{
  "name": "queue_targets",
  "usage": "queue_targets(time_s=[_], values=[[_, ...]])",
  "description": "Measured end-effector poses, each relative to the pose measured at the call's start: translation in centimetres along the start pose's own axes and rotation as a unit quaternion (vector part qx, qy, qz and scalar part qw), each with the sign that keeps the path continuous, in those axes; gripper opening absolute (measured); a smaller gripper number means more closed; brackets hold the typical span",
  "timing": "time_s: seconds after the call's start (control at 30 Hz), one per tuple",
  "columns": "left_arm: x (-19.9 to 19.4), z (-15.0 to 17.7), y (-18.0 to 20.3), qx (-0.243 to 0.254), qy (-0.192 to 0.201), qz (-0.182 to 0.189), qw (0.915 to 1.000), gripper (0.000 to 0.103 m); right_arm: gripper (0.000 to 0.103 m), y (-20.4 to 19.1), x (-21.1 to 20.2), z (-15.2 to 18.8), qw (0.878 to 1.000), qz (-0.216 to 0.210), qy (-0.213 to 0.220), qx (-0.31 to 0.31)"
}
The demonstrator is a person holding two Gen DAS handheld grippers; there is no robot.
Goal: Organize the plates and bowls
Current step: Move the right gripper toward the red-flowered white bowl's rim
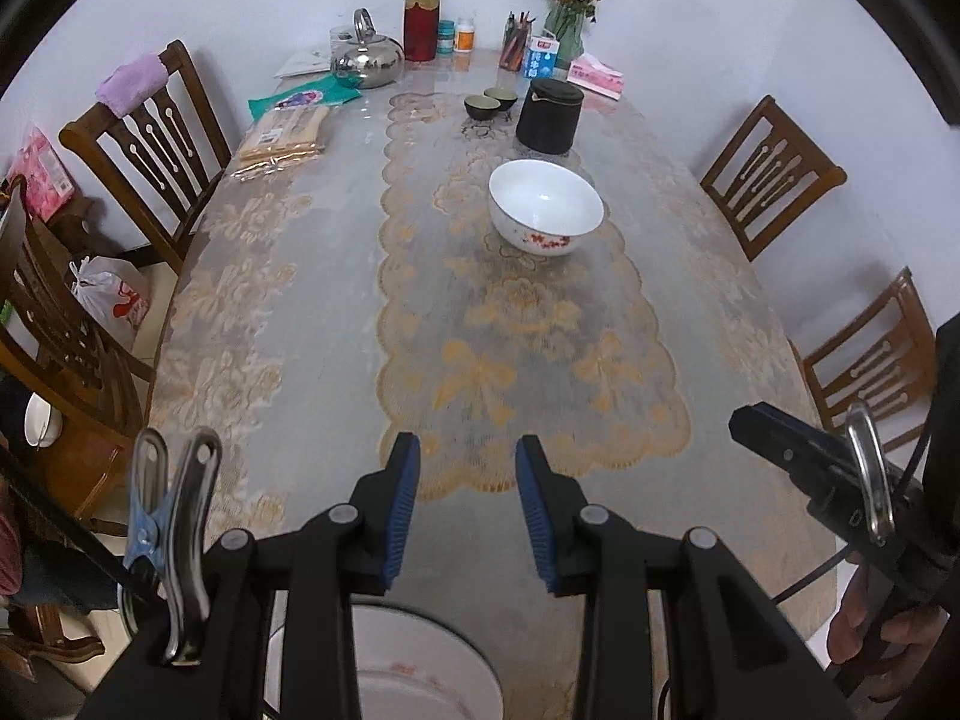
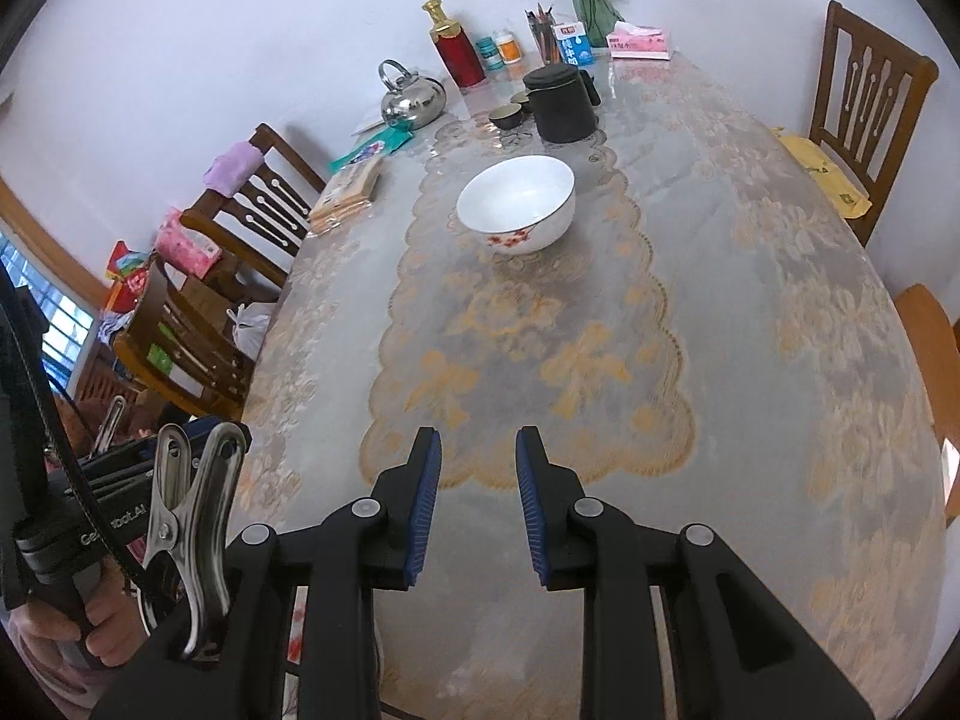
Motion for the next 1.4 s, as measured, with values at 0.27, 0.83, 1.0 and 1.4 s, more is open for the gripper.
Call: queue_targets(time_s=[0.27,0.83,1.0,1.4], values=[[3.6,-3.1,1.0,-0.018,-0.005,-0.014,0.9997,0.034,0.038,2.7,3.4,-3.6,1.0,-0.001,-0.011,0.006],[10.7,-10.4,0.0,-0.083,0.003,-0.016,0.9964,0.034,0.038,5.5,12.6,-12.6,0.999,0.018,-0.017,-0.025],[12.7,-11.8,0.5,-0.095,-0.002,-0.01,0.9954,0.034,0.038,6.7,15.5,-15.0,0.999,0.03,-0.02,-0.023],[17.6,-16.4,1.0,-0.111,0.004,0.008,0.9937,0.034,0.038,8.3,19.5,-17.2,1.0,0.012,-0.029,-0.005]])
Point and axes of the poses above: each gripper's, at about its wrist camera, not at the fingertips, and x roughly the way its jaws point, y to its right, z to its underside, the point moved 7 cm from there along x, roughly the way its jaws point, and after that the axes turned 2 degrees about -x, right-handed, at the moved point
